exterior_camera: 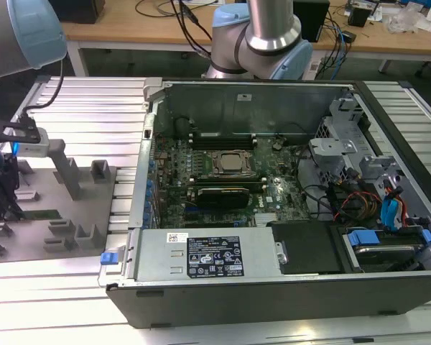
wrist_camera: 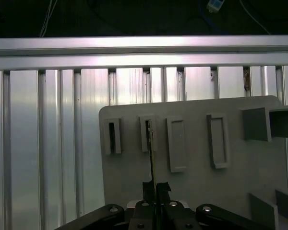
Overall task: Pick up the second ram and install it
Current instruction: 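Pick up the second ram and move it above second insertion slot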
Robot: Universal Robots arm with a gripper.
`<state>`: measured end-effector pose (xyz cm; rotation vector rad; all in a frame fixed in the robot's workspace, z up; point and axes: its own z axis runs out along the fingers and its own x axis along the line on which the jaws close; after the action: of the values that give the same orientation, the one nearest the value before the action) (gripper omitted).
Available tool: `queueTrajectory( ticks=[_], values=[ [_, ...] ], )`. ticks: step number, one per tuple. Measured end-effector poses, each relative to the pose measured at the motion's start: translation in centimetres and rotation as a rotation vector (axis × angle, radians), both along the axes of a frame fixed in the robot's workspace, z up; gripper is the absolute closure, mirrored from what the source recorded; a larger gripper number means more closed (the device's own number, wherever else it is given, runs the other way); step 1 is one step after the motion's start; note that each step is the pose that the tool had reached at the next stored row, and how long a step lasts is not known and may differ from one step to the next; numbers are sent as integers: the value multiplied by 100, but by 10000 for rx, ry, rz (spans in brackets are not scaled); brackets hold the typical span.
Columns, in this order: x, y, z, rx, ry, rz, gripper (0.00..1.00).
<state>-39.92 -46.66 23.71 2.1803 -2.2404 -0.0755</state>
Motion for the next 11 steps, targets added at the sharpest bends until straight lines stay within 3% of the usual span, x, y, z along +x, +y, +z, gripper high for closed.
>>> queueTrajectory(
  ticks=[11],
  values=[
    [0,0,171,-1,0,0,86]
  ],
)
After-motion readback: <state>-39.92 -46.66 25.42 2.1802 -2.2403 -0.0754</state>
